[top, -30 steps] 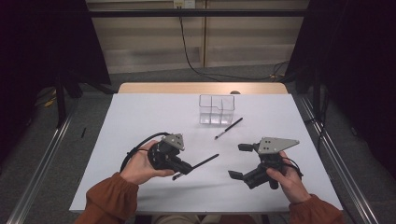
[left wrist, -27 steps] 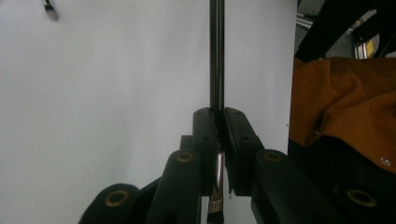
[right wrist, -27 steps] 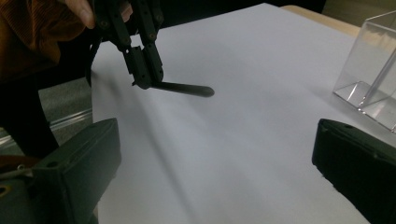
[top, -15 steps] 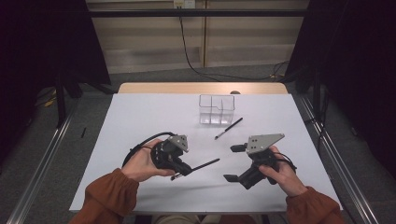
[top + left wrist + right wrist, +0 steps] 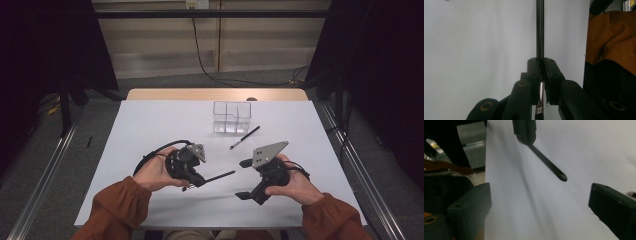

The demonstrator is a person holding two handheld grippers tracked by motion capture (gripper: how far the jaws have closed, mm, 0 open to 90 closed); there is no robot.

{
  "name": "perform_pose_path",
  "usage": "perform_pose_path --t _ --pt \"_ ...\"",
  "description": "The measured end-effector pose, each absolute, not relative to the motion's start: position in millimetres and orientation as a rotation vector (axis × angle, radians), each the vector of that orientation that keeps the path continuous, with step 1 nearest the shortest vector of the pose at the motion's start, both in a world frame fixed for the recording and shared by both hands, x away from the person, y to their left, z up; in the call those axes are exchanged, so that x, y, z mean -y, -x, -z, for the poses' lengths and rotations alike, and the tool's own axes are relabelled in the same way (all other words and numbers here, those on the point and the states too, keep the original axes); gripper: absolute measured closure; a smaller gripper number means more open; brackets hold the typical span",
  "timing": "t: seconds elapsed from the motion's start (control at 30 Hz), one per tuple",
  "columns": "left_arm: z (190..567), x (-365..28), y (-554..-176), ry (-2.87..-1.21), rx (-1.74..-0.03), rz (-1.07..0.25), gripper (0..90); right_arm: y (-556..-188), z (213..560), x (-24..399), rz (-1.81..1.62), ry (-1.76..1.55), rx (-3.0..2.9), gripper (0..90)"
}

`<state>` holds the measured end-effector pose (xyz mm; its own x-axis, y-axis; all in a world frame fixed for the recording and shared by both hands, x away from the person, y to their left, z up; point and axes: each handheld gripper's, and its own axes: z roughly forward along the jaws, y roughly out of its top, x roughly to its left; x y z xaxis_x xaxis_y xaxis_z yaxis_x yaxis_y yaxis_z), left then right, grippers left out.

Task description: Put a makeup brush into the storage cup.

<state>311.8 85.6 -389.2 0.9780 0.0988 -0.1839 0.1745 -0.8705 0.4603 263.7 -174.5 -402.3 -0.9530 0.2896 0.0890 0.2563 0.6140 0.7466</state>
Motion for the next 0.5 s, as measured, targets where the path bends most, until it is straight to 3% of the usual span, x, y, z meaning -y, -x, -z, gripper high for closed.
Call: perform_pose_path --t 0.5 --pt "391.6 -72.8 -309.7 -2.69 -0.155 0.217 84.1 -281.9 398.6 154.2 -0.918 -0.388 -3.011 7.9"
